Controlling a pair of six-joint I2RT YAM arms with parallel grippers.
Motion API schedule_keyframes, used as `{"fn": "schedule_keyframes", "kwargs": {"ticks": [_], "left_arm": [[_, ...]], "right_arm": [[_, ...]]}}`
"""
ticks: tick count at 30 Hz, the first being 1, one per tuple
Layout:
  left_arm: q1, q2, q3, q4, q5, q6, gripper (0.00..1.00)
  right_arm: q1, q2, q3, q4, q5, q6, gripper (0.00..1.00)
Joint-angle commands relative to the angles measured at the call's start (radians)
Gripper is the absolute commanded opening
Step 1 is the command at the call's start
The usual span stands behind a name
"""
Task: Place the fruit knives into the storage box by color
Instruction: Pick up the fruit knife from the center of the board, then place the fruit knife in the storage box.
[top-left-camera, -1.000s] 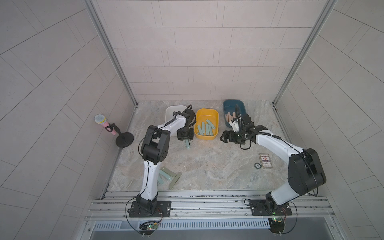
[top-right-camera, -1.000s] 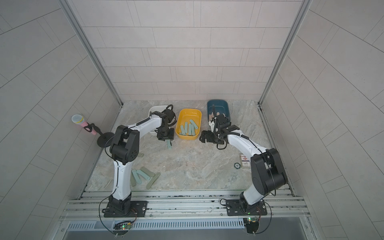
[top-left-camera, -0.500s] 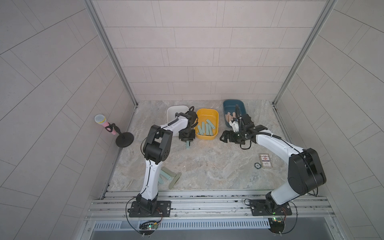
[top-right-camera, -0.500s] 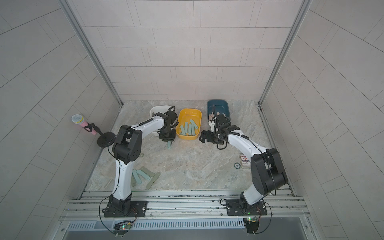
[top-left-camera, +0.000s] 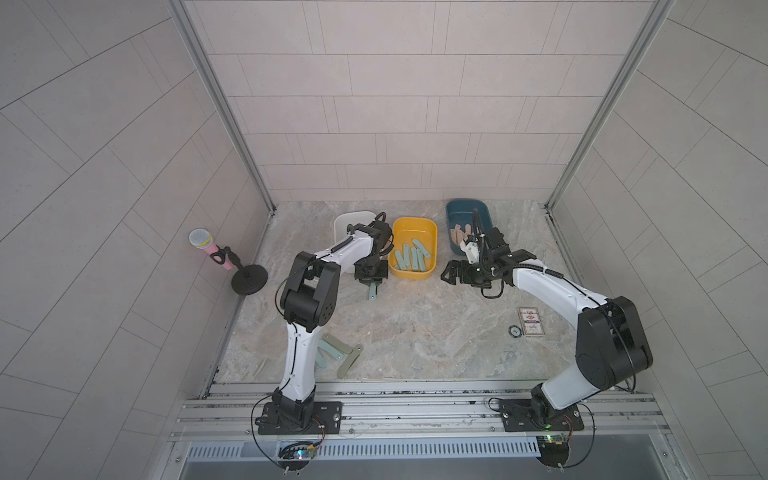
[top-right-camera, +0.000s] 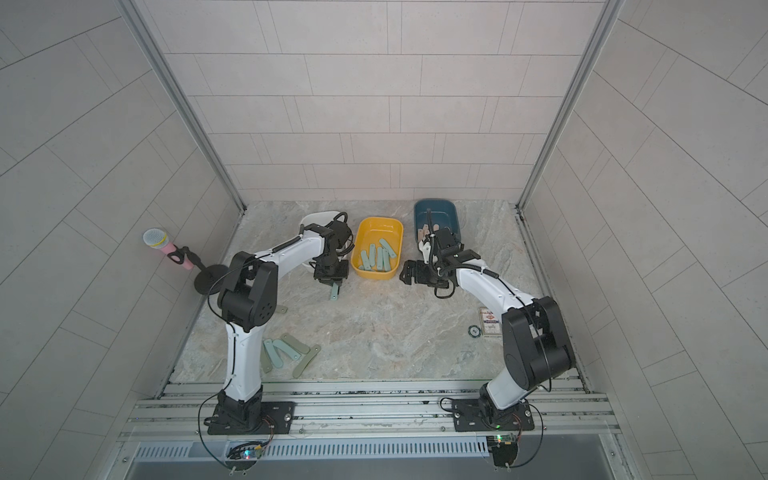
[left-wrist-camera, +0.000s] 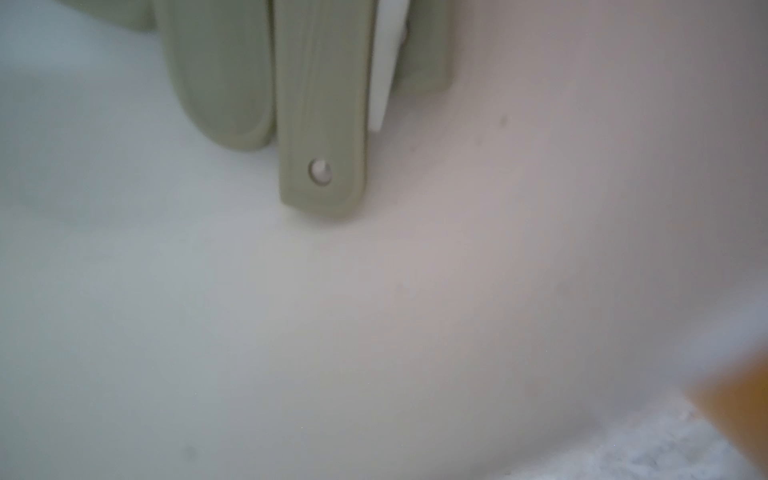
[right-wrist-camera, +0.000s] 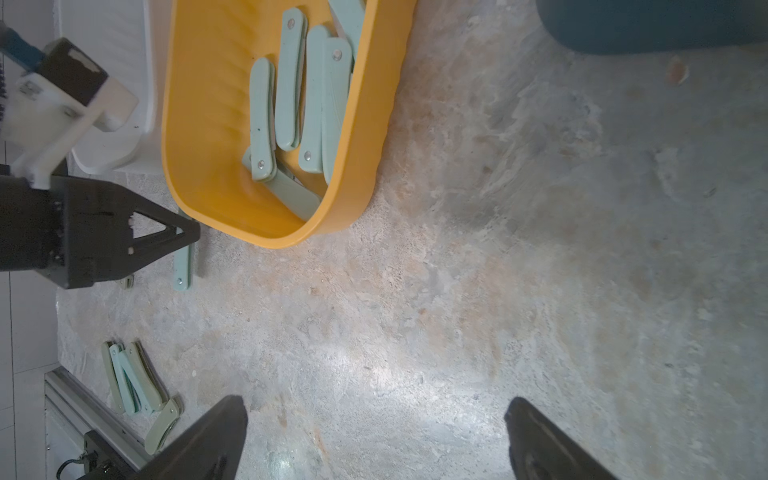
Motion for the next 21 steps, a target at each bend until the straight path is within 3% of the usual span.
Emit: {"fn": "schedule_keyframes", "kwargs": {"ticks": [1,5,8,21], "left_arm": [[-0.006,-0.122,-0.062,-0.049,0.011,-0.012,0.07],[-0.013,-0.198,-0.106,-0.029,0.046,-0.028,0.07],[-0.035,-0.183,-0.022,-0.032,0.070,-0.034,0.07],[-0.120,0.260,0.667,-0.127,0.075,-0.035,0.08]], "right_arm": [[-0.001,-0.037,0.000,0.012,0.019,0.014,1.00],[0.007,-0.035,-0.001,0.037,0.030,0.037,1.00],[0.012,-0.022,0.014,0.052,0.044,0.054,1.00],[0.024,0.040,0.034,0.080,0.064,0.059,1.00]]}}
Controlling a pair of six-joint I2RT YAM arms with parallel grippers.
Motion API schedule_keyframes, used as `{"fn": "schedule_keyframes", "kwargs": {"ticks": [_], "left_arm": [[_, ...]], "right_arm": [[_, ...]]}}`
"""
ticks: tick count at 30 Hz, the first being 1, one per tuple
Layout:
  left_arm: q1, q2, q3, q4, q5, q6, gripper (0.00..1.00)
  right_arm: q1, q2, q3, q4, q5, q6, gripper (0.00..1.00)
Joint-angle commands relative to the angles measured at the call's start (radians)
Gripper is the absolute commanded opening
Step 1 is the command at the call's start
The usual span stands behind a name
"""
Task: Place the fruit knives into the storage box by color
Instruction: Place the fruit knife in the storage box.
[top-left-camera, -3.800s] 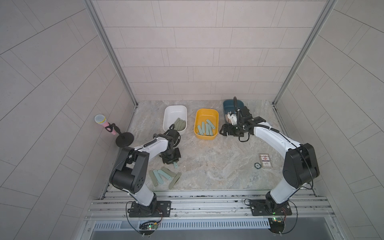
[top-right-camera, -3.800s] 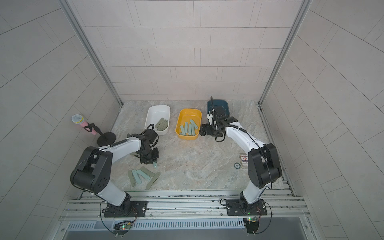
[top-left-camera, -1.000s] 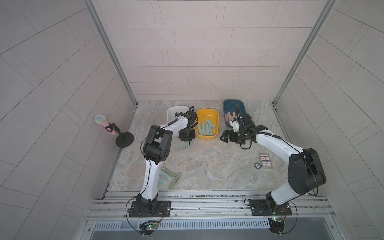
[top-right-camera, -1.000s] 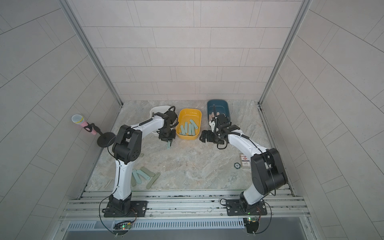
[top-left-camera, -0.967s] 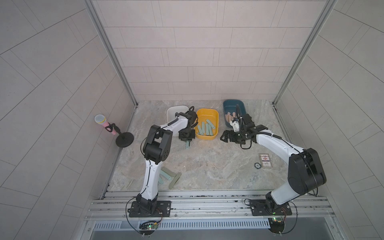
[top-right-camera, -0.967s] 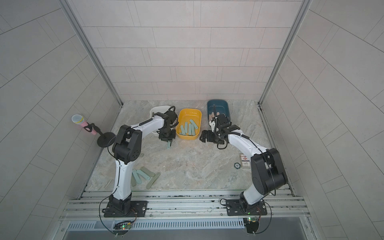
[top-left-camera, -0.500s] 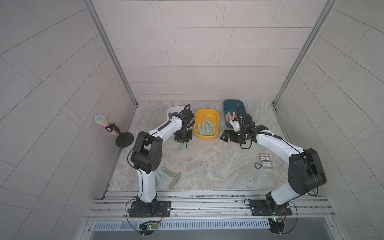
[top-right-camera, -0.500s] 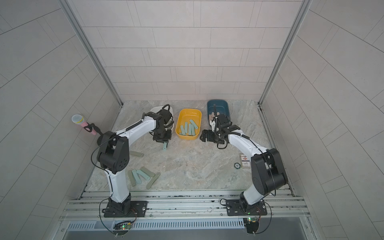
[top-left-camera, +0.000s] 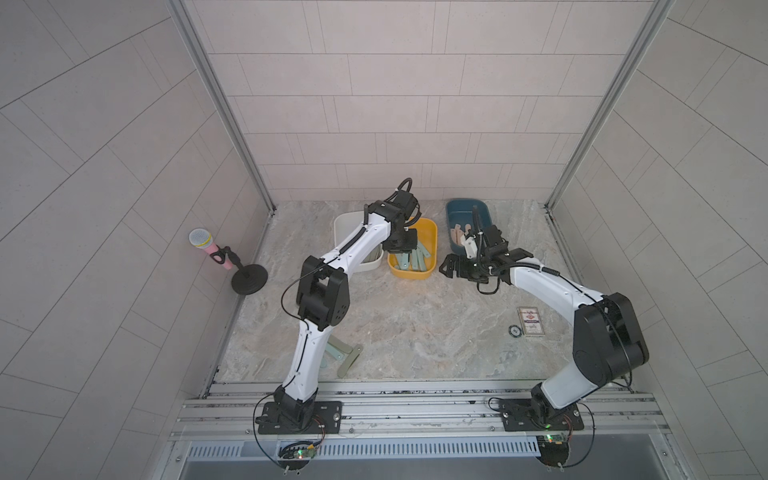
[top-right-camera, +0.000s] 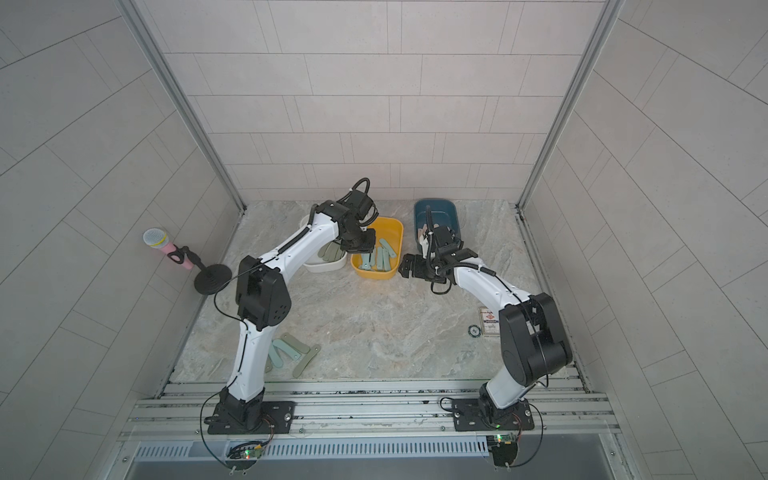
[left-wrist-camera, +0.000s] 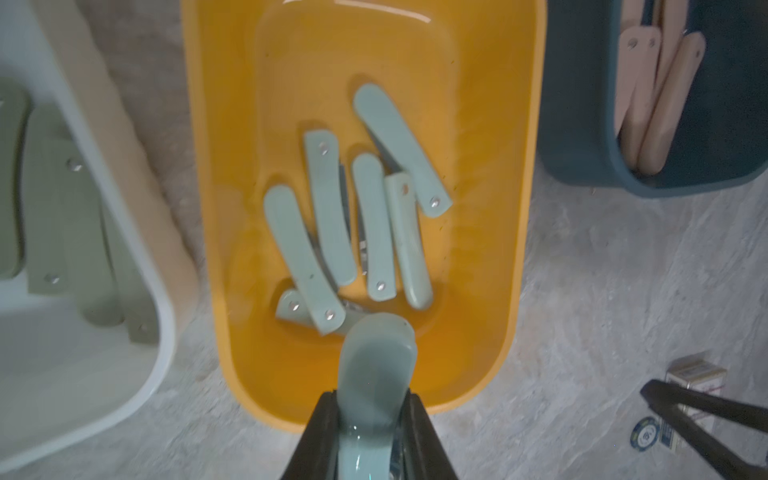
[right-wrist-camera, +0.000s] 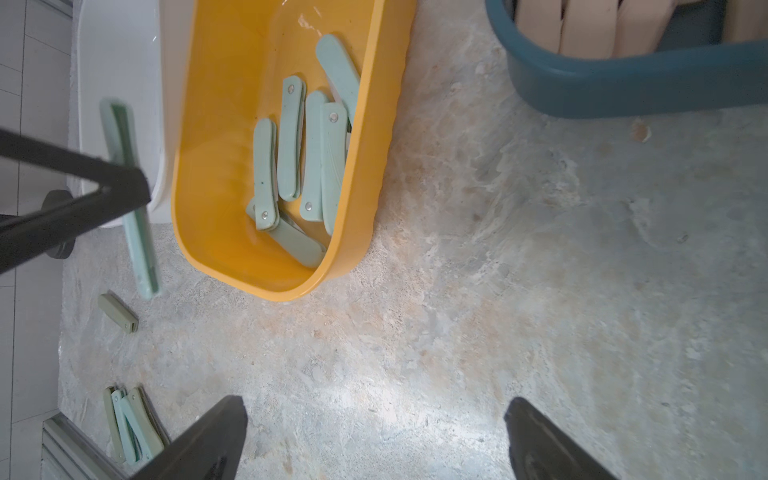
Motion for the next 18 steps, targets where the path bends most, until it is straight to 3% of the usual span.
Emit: {"fn": "schedule_keyframes", "kwargs": {"ticks": [1,5,12,15,18], "left_arm": [[-0.007,0.096,0.115,-0.086,-0.006,0.001,0.09],[-0.007,0.145,0.167,-0.089,-0.010,0.007,0.22],[-0.009,0.037,0.167,-0.110,-0.025,0.005,0.72],[-0.023,-0.103,0.043,-0.108,-0.057,-0.017,0.87],[-0.026,-0.306,-0.198,-0.059,-0.112,-0.048,0.90]], "right_arm": [[0.010,0.006,0.020,-0.008,0.013,-0.009,1.00],[0.012,-0.002,0.017,-0.016,0.008,-0.028,1.00],[0.021,-0.034,0.012,-0.043,0.010,-0.059,1.00],[0.033,-0.048,0.010,-0.054,0.022,-0.069,1.00],[0.061,-0.066,0.009,-0.079,0.049,-0.093,1.00]]}}
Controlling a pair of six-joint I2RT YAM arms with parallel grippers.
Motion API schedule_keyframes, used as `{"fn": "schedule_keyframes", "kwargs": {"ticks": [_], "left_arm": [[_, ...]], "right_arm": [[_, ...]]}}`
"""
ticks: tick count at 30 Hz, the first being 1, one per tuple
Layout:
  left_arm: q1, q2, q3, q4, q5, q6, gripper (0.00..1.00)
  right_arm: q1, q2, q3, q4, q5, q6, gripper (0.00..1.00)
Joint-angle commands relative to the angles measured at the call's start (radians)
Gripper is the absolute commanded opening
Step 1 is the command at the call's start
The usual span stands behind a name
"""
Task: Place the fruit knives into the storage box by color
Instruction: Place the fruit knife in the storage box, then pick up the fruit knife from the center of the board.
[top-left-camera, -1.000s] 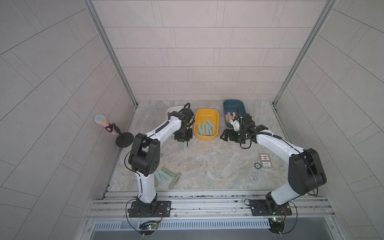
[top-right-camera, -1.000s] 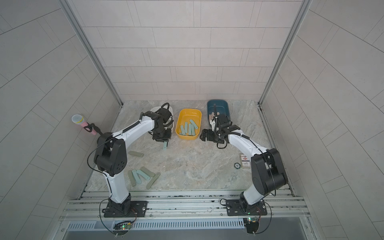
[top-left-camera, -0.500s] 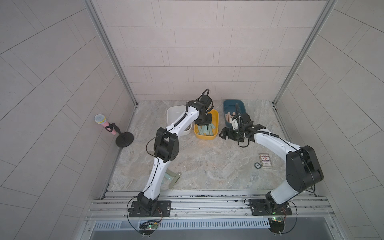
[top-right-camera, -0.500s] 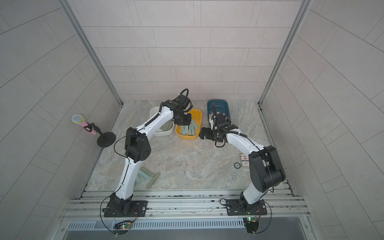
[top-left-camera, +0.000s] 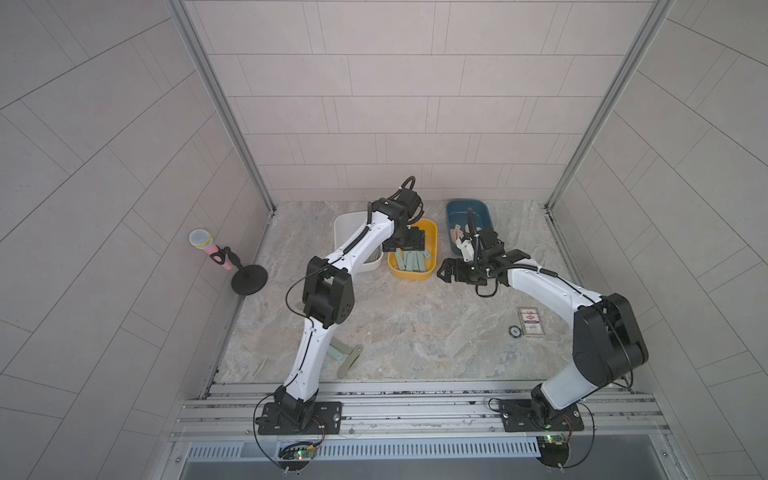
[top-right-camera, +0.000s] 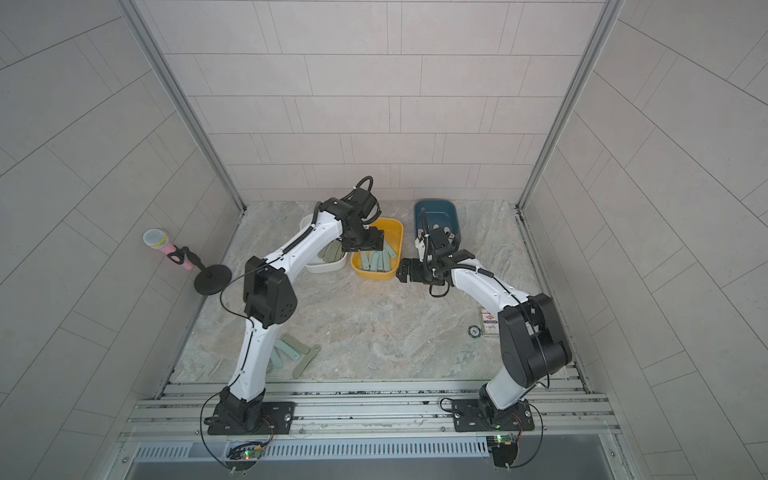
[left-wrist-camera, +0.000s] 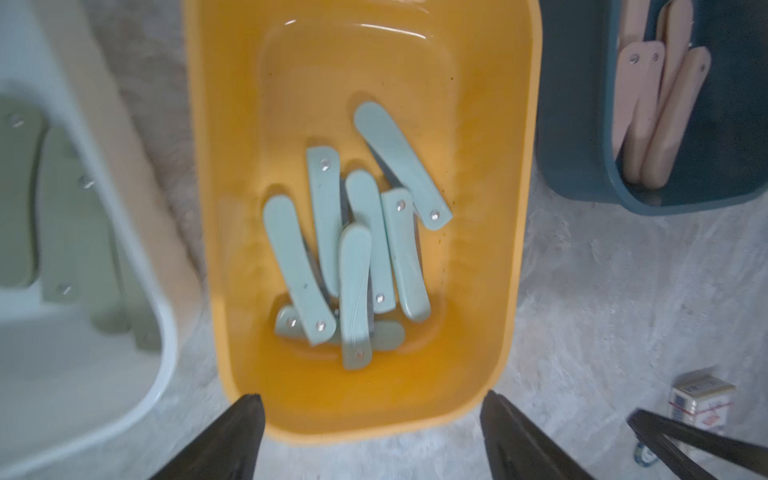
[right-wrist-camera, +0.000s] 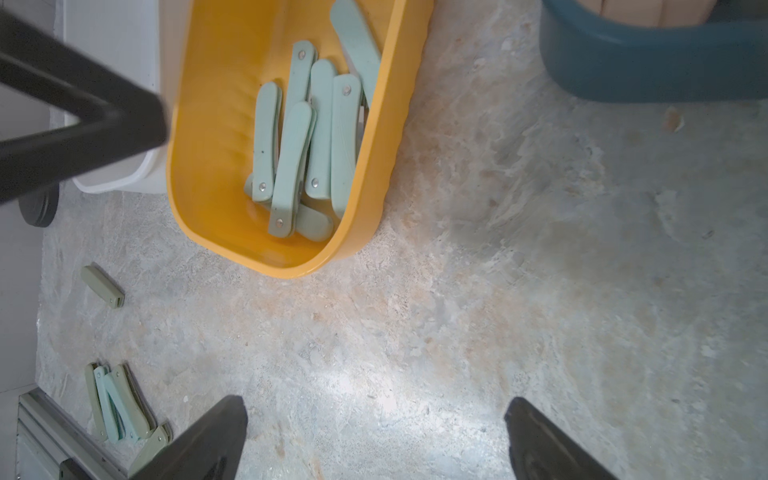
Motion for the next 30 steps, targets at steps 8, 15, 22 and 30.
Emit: {"fn": "schedule_keyframes", "kwargs": {"ticks": [8,15,22,30], "left_arm": [[0.088,-0.672,-0.830,0.082,-0.164,-0.177,0.81],[0.363,-0.782,-1.137,0.191,-0.112,-0.158,0.72],[0.582,-0.618,-1.115,0.220,-0.109,-0.094,0.72],[0.636,-0.431,-0.997,0.259,-0.089,-0.110,0.77]], "right_arm": [[0.182,-0.117,-0.078,-0.070,0.112,-0.078,1.00],[0.313,-0.087,-0.073,-0.065,0.128,-0.073,1.00],[0.333,-0.048,-0.032,-0.029,0.066,-0.060,1.00],[0.313,-0.029,-0.018,-0.026,0.016,-0.072,1.00]]}}
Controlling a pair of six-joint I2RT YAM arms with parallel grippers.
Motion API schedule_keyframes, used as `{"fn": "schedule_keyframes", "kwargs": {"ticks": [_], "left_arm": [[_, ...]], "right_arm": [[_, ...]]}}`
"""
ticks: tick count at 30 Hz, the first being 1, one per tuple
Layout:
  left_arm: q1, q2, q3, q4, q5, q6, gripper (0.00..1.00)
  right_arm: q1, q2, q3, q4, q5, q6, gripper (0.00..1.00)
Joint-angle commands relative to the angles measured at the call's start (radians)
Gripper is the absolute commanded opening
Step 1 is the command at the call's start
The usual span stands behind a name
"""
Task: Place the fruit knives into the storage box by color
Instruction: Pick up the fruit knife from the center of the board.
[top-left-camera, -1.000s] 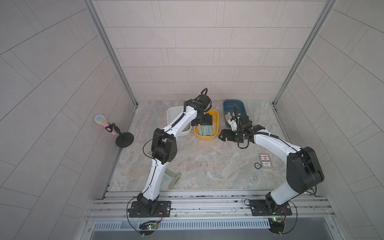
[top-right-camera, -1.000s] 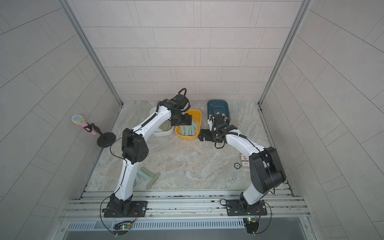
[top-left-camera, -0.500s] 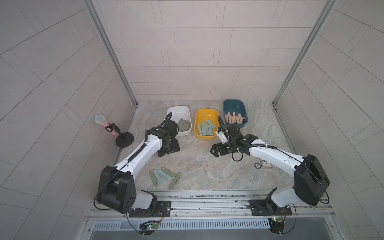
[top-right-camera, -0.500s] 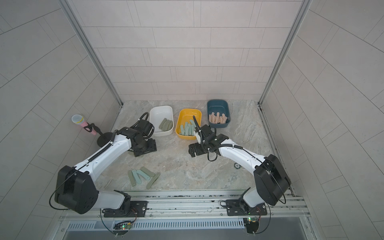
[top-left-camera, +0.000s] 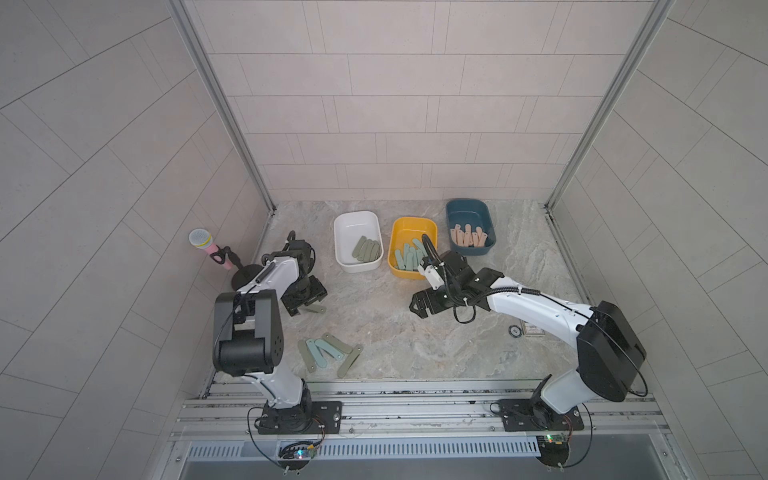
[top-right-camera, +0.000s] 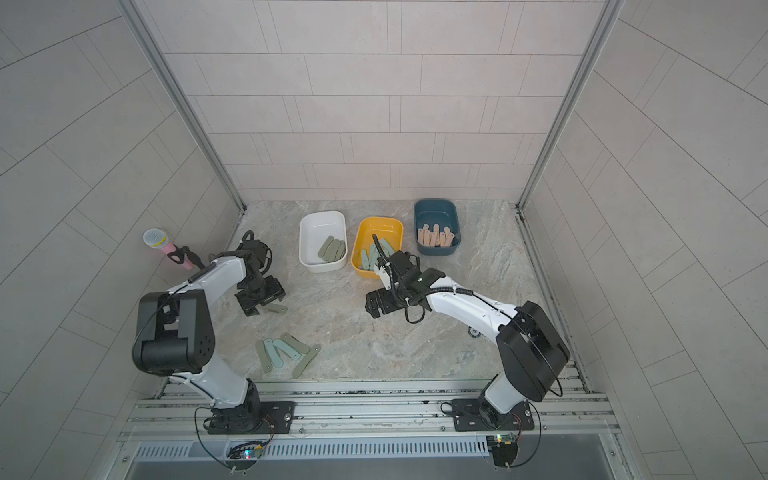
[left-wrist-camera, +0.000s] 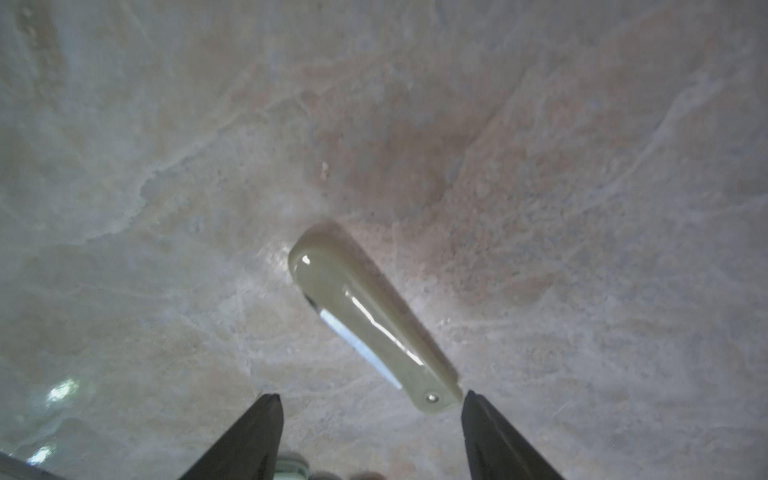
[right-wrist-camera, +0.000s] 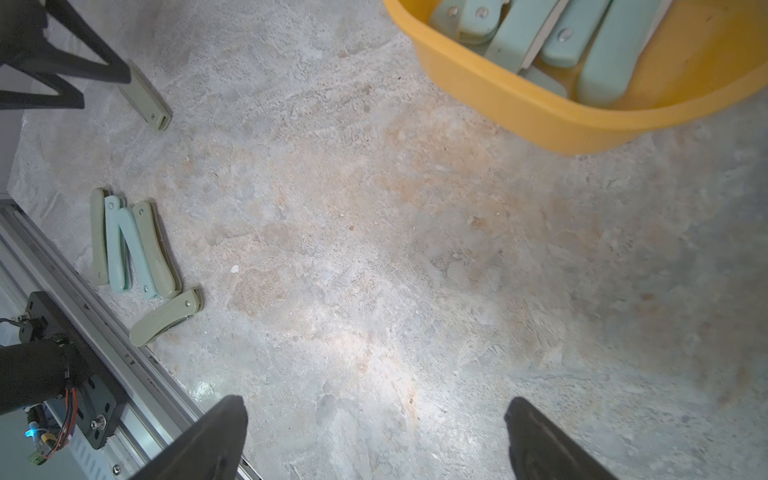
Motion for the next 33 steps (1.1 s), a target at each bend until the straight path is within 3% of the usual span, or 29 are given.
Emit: {"fn": "schedule_keyframes", "kwargs": {"ticks": [1,10,15,23,33], "left_arm": [[0.009,0.046,0.045,0.013,0.002,-0.005,0.78],[0.010,0.089,-0.004,0.029,0.002,-0.034,0.77],[0.011,0.138,0.000,0.032,0.002,-0.036,0.56],[0.009,0.131,-0.006,0.029,0.029,-0.032,0.32],[-0.003,-0.040,0.020,-0.029,0.063,0.061,0.20]], "right_arm": [[-0.021,0.002,0.012,0.005,-0.033,-0.013,1.00],[-0.079,0.012,-0.010,0.029,-0.087,-0.013,1.00],[-0.094,0.013,-0.004,0.032,-0.097,-0.013,1.00],[-0.116,-0.009,-0.005,0.015,-0.089,-0.016,1.00],[-0.118,-0.013,0.014,0.000,-0.068,-0.017,1.00]]}}
